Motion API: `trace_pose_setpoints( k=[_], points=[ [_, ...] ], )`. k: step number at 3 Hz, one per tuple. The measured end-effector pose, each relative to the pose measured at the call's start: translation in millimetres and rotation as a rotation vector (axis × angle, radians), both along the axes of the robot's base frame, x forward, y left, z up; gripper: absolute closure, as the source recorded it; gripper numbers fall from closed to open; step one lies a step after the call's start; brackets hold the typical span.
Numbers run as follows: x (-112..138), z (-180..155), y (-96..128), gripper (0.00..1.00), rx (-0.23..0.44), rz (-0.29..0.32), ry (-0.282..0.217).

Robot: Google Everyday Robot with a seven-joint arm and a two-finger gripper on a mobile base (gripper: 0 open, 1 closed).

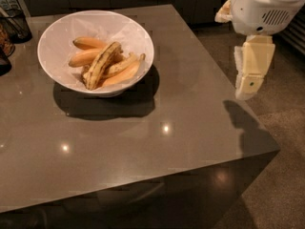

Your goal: Pick banana from white bowl

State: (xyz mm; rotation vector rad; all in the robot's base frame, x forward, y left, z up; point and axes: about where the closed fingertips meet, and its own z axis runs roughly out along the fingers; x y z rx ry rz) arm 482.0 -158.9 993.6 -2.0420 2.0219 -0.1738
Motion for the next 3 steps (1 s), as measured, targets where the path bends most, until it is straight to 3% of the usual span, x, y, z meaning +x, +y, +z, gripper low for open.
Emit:
trace_pose_setpoints(
  k=[1, 3],
  points=[
    [23.8, 15.9, 17.3, 0.00, 0.007, 0.048, -0.065],
    [60.2, 44.2, 65.3, 0.00, -0.051, 0.220, -0.137]
  ],
)
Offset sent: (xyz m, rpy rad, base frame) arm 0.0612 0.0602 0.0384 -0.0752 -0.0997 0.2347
